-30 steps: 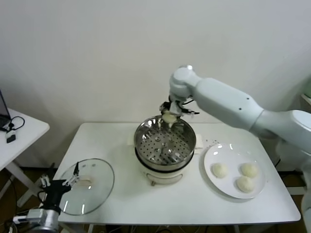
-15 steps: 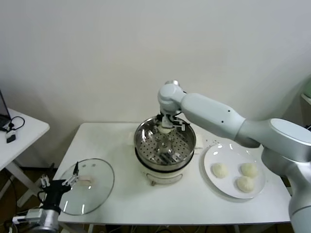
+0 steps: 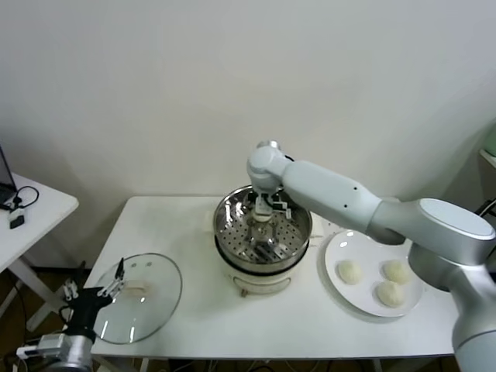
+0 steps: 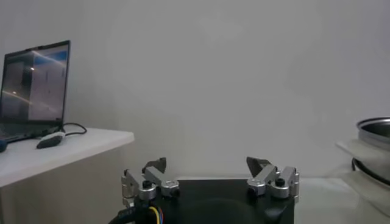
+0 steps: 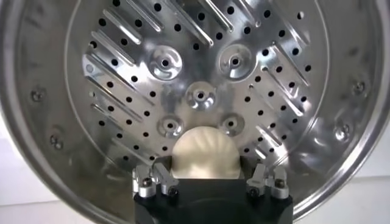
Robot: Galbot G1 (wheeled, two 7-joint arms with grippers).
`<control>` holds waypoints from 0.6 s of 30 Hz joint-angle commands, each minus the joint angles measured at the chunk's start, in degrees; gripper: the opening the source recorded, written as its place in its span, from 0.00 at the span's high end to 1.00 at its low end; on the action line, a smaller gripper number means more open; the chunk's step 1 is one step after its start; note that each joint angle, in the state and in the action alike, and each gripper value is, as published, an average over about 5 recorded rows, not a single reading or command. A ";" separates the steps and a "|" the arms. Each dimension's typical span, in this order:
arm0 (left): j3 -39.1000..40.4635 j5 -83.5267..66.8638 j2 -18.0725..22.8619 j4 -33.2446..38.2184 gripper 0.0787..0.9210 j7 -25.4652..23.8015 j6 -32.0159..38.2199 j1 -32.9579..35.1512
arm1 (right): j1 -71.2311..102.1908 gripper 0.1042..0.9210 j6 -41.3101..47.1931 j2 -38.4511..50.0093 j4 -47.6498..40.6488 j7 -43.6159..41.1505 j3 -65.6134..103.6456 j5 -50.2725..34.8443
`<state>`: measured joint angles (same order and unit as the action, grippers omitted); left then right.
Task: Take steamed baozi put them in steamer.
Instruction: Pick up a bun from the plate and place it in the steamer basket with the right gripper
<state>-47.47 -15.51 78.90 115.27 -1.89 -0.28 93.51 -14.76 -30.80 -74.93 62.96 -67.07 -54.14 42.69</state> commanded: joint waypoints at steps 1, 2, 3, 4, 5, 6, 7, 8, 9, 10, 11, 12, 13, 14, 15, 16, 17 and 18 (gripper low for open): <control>-0.07 -0.86 0.04 -0.04 0.12 -0.07 -0.20 0.17 | 0.57 0.20 -0.49 -0.18 -0.29 0.85 0.09 0.98; -0.10 -0.89 0.04 -0.01 0.12 -0.16 -0.23 0.23 | 0.60 0.18 -0.67 -0.12 -0.36 1.22 0.12 1.01; -0.12 -0.91 0.05 0.06 0.12 -0.29 -0.26 0.32 | 0.61 0.16 -0.92 -0.09 -0.44 1.58 0.21 1.20; -0.15 -0.92 0.04 0.17 0.12 -0.43 -0.30 0.42 | 0.61 0.14 -1.19 -0.09 -0.54 1.88 0.38 1.41; -0.18 -0.94 0.02 0.29 0.12 -0.57 -0.34 0.53 | 0.58 0.13 -1.45 -0.13 -0.66 2.09 0.59 1.62; -0.21 -0.96 -0.01 0.39 0.12 -0.65 -0.34 0.62 | 0.53 0.13 -1.69 -0.19 -0.75 2.13 0.81 1.81; -0.27 -0.97 -0.05 0.47 0.12 -0.69 -0.35 0.68 | 0.39 0.12 -2.02 -0.24 -0.78 2.11 1.07 1.91; -0.35 -1.00 -0.10 0.51 0.12 -0.70 -0.36 0.71 | 0.19 0.12 -2.35 -0.24 -0.72 2.03 1.31 1.72; -0.46 -1.05 -0.14 0.54 0.12 -0.69 -0.37 0.73 | -0.12 0.12 -2.62 -0.10 -0.43 1.83 1.48 1.25; -0.58 -1.10 -0.19 0.56 0.12 -0.67 -0.37 0.74 | -0.65 0.12 -2.83 0.23 0.07 1.55 1.57 0.48; -0.71 -1.18 -0.25 0.58 0.12 -0.66 -0.39 0.78 | -1.44 0.12 -3.04 0.74 0.85 1.14 1.54 -0.71; -0.81 -1.25 -0.32 0.60 0.12 -0.65 -0.39 0.84 | -2.57 0.12 -3.16 1.62 1.92 0.58 1.33 -2.53; -0.92 -1.33 -0.39 0.62 0.12 -0.65 -0.40 0.89 | -3.93 0.12 -3.15 2.68 3.14 -0.07 0.93 -4.80; -0.99 -1.39 -0.46 0.62 0.12 -0.64 -0.40 0.95 | -5.45 0.12 -3.08 3.94 4.34 -0.64 0.34 -7.28; -1.04 -1.44 -0.53 0.61 0.12 -0.62 -0.39 0.98 | -7.41 0.12 -2.76 5.46 5.61 -1.26 -0.53 -10.42; -1.07 -1.49 -0.57 0.57 0.12 -0.58 -0.39 0.98 | -9.50 0.12 -2.26 7.20 6.82 -1.81 -1.64 -13.76; -1.06 -1.53 -0.61 0.53 0.12 -0.55 -0.39 0.95 | -11.48 0.12 -1.67 8.80 7.84 -2.23 -2.80 -16.75; -1.03 -1.54 -0.62 0.48 0.12 -0.52 -0.39 0.88 | -13.58 0.12 -0.99 10.63 8.83 -2.65 -4.12 -19.66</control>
<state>-48.45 -16.74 78.49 115.74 -2.35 -0.62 94.40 -18.43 -32.88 -72.12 65.59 -67.28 -54.14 38.40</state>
